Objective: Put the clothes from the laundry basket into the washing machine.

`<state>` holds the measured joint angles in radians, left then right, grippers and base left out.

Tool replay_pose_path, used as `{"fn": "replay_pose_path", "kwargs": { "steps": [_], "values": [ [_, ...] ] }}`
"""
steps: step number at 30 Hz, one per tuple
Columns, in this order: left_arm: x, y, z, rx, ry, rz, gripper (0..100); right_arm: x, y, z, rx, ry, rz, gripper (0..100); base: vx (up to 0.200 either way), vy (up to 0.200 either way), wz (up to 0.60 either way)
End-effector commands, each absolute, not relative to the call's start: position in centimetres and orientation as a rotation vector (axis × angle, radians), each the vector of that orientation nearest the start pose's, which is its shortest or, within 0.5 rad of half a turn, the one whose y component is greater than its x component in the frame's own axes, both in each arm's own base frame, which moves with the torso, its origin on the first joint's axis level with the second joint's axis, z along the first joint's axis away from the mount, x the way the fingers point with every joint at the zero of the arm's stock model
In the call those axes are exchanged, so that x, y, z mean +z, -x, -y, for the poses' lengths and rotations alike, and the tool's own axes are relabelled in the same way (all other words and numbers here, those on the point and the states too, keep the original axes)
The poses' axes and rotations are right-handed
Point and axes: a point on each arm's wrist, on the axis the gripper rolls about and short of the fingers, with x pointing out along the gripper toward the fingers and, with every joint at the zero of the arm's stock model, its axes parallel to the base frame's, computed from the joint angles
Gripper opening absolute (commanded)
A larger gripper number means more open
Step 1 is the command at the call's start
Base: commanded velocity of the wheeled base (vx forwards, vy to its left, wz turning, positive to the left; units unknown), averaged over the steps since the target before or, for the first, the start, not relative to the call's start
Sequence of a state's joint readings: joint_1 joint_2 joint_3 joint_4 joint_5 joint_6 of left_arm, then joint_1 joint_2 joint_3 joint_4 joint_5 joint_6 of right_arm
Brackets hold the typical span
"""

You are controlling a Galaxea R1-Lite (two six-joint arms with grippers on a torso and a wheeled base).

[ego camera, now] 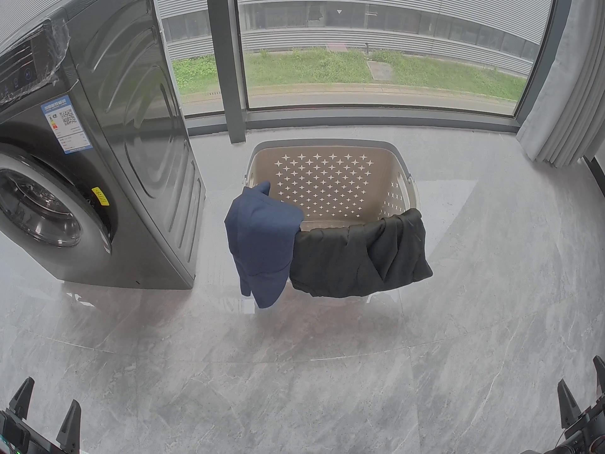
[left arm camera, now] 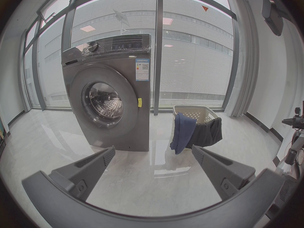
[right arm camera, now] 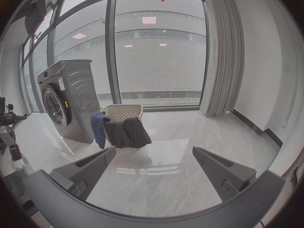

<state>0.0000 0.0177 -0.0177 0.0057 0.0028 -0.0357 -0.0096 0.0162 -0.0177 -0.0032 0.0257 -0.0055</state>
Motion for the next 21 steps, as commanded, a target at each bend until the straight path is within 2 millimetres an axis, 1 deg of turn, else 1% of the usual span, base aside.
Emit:
{"fn": "replay_pose_path", "kwargs": {
  "steps": [1,10,21],
  "values": [
    [7.59,2.25,-0.01,0.002,0.035,-0.011,100,7.61,2.16,-0.08,0.017,0.006,-0.012,100,0.000,0.000,0.00],
    [7.59,2.23,-0.01,0.002,0.035,-0.012,100,7.66,2.17,-0.08,0.017,0.006,-0.011,100,0.000,-0.200,0.00],
    [7.59,2.25,-0.01,0.003,0.037,-0.011,100,7.66,2.17,-0.08,0.018,0.007,-0.011,100,0.000,0.000,0.00]
  ]
}}
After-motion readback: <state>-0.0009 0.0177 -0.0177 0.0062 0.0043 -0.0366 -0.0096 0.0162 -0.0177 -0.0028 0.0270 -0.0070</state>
